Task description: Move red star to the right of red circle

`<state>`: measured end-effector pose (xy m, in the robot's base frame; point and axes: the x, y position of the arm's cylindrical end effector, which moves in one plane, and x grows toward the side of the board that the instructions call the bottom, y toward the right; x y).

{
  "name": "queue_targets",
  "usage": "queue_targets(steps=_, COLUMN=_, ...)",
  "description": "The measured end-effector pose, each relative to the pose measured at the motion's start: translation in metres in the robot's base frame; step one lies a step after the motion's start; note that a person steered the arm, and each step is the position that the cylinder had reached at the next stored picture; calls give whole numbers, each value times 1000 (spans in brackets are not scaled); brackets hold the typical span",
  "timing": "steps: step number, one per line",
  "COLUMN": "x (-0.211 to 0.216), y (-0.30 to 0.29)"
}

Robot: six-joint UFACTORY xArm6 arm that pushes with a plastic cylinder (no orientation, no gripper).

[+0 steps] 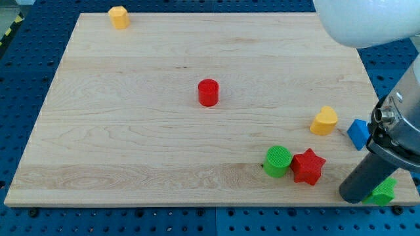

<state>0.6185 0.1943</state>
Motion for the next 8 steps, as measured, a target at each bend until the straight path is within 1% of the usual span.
queue_targets(steps=1, x=0, y=0)
queue_targets(steps=6, x=-4, y=-42)
queue_targets(steps=8, x=-21, y=-47)
